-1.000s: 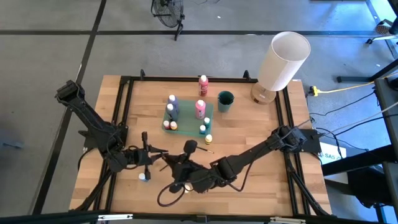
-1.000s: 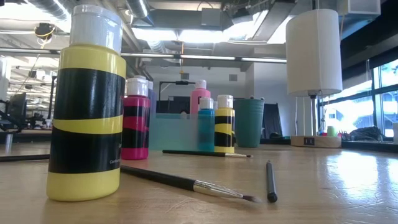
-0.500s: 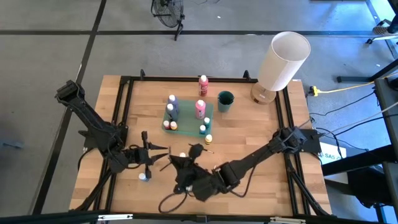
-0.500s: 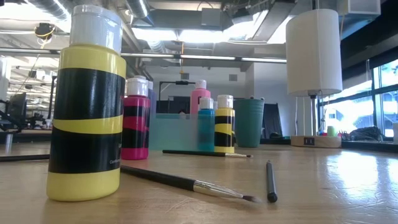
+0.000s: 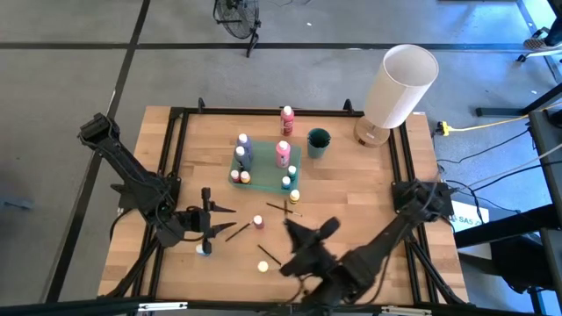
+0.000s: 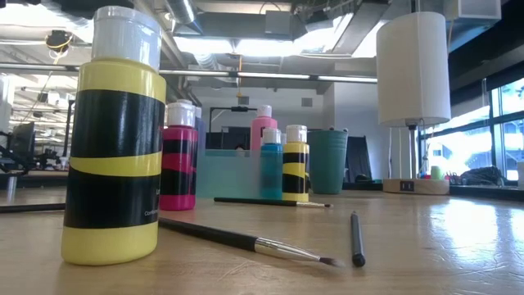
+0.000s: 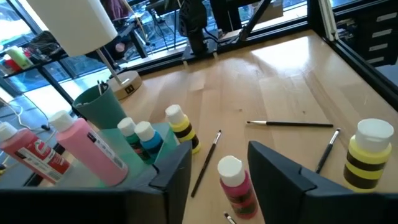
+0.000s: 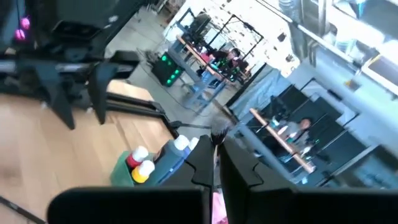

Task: Pick & Place Paint Supplies
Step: Put the black paint brush into the dark green cup

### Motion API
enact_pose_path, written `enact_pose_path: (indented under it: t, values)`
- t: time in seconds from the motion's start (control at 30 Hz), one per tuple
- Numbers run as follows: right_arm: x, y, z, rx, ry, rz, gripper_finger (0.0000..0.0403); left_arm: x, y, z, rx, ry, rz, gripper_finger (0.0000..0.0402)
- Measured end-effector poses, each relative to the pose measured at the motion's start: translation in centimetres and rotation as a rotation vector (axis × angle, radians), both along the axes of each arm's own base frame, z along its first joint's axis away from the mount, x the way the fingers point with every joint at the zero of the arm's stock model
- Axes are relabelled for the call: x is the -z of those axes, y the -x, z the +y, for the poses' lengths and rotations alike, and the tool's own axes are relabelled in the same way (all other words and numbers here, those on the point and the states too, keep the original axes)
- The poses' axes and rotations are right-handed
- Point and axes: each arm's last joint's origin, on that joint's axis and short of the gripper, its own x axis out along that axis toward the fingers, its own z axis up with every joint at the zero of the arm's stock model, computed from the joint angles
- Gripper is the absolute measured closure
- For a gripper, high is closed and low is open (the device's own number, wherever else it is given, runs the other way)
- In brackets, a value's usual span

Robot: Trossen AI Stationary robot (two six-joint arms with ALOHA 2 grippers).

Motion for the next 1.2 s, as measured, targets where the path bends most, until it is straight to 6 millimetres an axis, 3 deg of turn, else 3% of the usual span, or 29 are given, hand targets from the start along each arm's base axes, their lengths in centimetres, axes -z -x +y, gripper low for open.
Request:
enact_pose_path:
  t: [0.23,0.37,0.57,0.73,1.03,1.2]
  values:
    - [-0.7,5.1,-3.8,0.033,-0.251,-0.141,0.0392,0.0,0.0,0.0,0.009,0.004,0.005,0.025]
    - [2.1,4.3,-5.2,0.072,-0.228,-0.158,0.0392,0.1,0.0,0.0,0.008,-0.001,0.009,0.0253]
    - [5.5,5.4,-8.7,0.172,-0.269,-0.168,0.0392,0.4,0.1,0.1,0.018,0.001,0.041,0.0252]
    - [5.1,6.5,-11.8,0.251,-0.316,-0.192,0.0392,0.5,0.1,0.2,0.015,-0.008,0.05,0.0256]
    - [2.6,8.4,-17.4,0.36,-0.325,-0.271,0.0392,0.6,-0.6,1.1,-0.01,0.004,0.07,0.0258]
    - [3.2,8.2,-19.8,0.438,-0.29,-0.25,0.0392,0.7,-1.0,1.4,0.0,0.03,0.086,0.0258]
